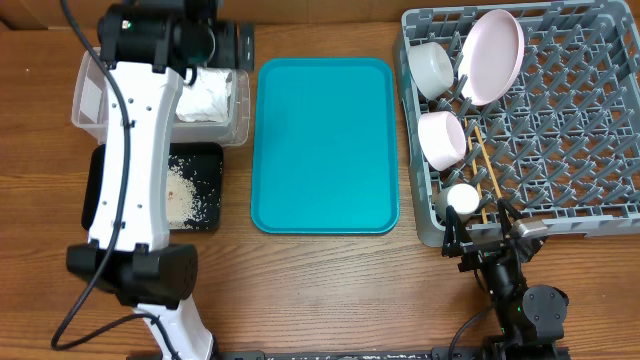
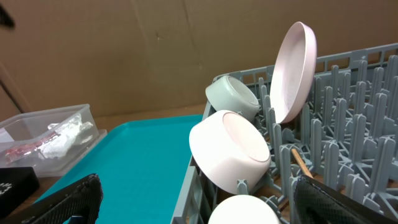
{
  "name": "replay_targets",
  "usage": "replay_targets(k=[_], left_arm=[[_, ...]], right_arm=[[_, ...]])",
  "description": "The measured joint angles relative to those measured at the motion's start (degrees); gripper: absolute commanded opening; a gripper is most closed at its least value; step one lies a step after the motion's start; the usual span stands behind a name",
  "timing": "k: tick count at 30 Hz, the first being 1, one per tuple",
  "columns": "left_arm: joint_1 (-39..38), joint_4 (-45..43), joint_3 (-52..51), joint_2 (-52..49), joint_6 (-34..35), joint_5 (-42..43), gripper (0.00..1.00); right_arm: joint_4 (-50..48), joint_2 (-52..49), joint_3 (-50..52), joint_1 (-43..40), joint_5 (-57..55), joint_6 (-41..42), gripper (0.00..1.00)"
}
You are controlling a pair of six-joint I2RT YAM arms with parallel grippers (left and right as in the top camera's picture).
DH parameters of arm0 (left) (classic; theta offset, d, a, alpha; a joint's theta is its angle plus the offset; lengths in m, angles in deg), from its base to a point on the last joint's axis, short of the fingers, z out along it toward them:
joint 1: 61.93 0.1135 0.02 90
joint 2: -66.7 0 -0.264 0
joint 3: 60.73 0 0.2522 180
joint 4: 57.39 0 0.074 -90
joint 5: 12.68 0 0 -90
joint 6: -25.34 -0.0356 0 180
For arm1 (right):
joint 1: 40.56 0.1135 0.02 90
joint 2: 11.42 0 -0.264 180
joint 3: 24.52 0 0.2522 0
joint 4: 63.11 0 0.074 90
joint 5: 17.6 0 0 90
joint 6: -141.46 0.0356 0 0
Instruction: Sort waste into correct bins and load items into the dishwasher
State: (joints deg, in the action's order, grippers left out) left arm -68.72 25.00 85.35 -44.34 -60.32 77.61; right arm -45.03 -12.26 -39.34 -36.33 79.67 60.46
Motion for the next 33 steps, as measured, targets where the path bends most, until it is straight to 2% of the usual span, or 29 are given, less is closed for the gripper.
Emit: replay_targets(k=[7, 10, 13, 19, 24, 33], left_arm=[[-1.4, -10.64, -0.15, 10.62, -4.17, 2.45, 1.0], [-1.75, -15.93, -4.68, 17.16, -5.73, 2.97, 1.0], [-1.7, -25.42, -16.09, 24.87, -6.36, 3.19, 1.0], [-0.02, -44.78, -46.8, 39.04, -6.45, 3.65, 1.0], [3.23, -53.07, -69.72, 51.01, -6.43, 3.93, 1.0], [7.41, -68.15, -102.33, 76.41, -6.4, 4.07, 1.0]], right_arm=[[0.04, 0.0, 0.0, 0.0, 0.0, 0.02, 1.0], [0.02, 0.0, 0.0, 0.0, 0.0, 0.02, 1.0], [0.04, 0.0, 0.0, 0.0, 0.0, 0.0, 1.0], [0.04, 0.0, 0.0, 0.0, 0.0, 0.02, 1.0], [0.09, 0.0, 0.0, 0.0, 0.0, 0.02, 1.0], [0.04, 0.0, 0.0, 0.0, 0.0, 0.0, 1.0]])
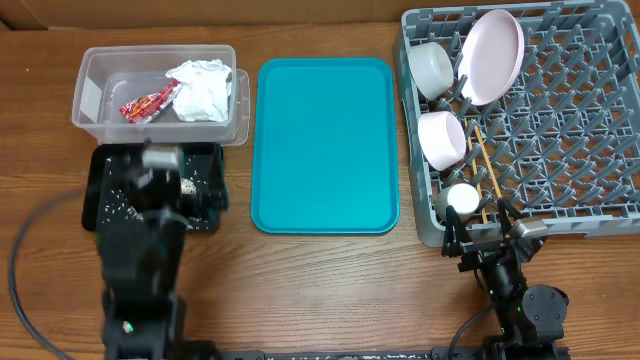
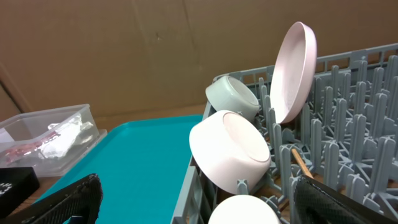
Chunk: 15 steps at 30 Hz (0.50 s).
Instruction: Sort waste into correct bins and load items into the dishwasher
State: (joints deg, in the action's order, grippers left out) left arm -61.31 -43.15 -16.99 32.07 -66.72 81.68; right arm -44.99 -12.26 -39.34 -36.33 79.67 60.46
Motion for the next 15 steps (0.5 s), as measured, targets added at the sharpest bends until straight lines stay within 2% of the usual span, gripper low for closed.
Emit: replay_targets(k=[8, 15], left_arm=[[0.24, -14.47, -20.83, 15.69, 0.0, -0.04, 1.0], [0.24, -18.51, -28.24, 27.91, 0.0, -0.07, 1.0]], right_arm=[[-0.02, 0.0, 0.0, 0.0, 0.02, 0.04, 1.0], [0.02, 0.0, 0.0, 0.0, 0.02, 0.02, 1.0]])
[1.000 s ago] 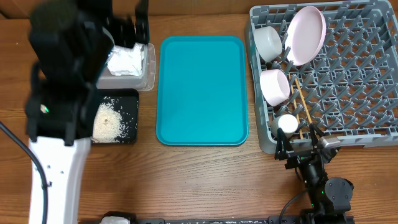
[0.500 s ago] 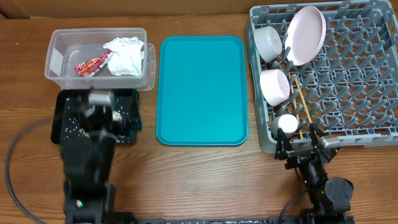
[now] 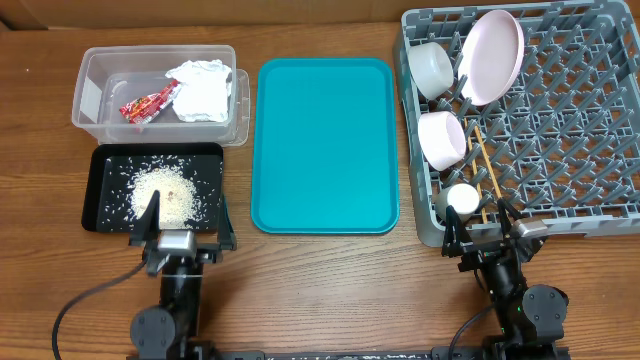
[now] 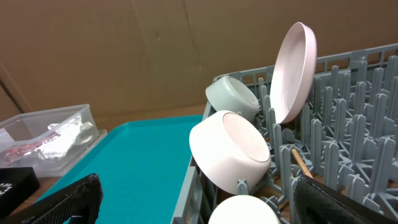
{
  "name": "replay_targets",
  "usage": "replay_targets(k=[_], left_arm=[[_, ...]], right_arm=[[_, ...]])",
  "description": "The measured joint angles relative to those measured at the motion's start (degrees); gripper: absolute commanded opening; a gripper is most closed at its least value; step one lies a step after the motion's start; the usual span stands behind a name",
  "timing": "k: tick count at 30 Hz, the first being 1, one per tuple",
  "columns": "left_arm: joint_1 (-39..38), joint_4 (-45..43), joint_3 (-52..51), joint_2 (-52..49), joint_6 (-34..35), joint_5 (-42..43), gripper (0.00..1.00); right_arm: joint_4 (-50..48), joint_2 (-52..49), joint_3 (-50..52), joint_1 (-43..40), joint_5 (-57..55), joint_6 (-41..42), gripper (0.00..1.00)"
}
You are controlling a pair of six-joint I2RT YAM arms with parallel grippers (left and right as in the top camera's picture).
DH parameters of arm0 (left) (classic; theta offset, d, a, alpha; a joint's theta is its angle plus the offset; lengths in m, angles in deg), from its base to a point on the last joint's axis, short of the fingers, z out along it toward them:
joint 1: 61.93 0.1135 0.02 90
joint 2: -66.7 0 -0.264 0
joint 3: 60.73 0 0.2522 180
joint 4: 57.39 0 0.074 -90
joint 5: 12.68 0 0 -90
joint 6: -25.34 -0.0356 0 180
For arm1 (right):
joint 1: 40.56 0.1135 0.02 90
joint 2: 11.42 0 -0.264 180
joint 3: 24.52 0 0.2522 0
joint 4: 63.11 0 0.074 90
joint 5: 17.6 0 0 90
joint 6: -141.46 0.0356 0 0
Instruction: Sort waste into correct bins and load items into the dishwasher
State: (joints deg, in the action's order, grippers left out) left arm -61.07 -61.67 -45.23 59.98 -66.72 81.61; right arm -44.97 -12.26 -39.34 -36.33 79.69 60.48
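The clear bin (image 3: 95,95) at the back left holds a red wrapper (image 3: 147,102) and a crumpled white tissue (image 3: 203,88). Below it a black tray (image 3: 103,205) carries a heap of rice (image 3: 165,190). The grey dish rack (image 3: 560,130) holds a pink plate (image 3: 492,55), a grey-green bowl (image 3: 430,66), a pink bowl (image 3: 441,138), a white cup (image 3: 462,198) and wooden chopsticks (image 3: 484,165). The teal tray (image 3: 323,145) is bare. My left gripper (image 3: 185,228) sits open at the front edge below the black tray. My right gripper (image 4: 199,199) is open and holds nothing, in front of the rack's near corner.
Bare wood table (image 3: 330,290) runs along the front between the two arm bases. A cardboard wall (image 4: 124,50) stands behind the table. The rack's tines (image 4: 348,124) rise close to the right of my right gripper.
My left arm was a blur over the black tray; now it is folded at the front edge, and the whole tray of rice shows. The right arm has not moved.
First my left arm reached out over the clear bin, hiding much of it and the black tray. Then it stood lower, over the black tray, with wrapper and tissue showing in the bin. Now it rests at the table's front edge. My right gripper stayed open by the rack.
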Motion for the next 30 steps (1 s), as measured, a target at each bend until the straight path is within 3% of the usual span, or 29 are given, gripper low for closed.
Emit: replay_targets(k=[5, 17, 30], left_arm=[[0.0, 3.56, -0.72, 5.7, 0.0, -0.48, 1.0], [0.0, 22.01, -1.25, 5.86, 0.0, -1.11, 1.0], [0.0, 22.16, -1.25, 5.88, 0.0, -1.14, 1.0]], right_arm=[[-0.02, 0.0, 0.0, -0.02, -0.02, 0.0, 1.0], [-0.02, 0.0, 0.0, 0.0, 0.0, 0.0, 1.0], [-0.02, 0.0, 0.0, 0.0, -0.02, 0.0, 1.0]])
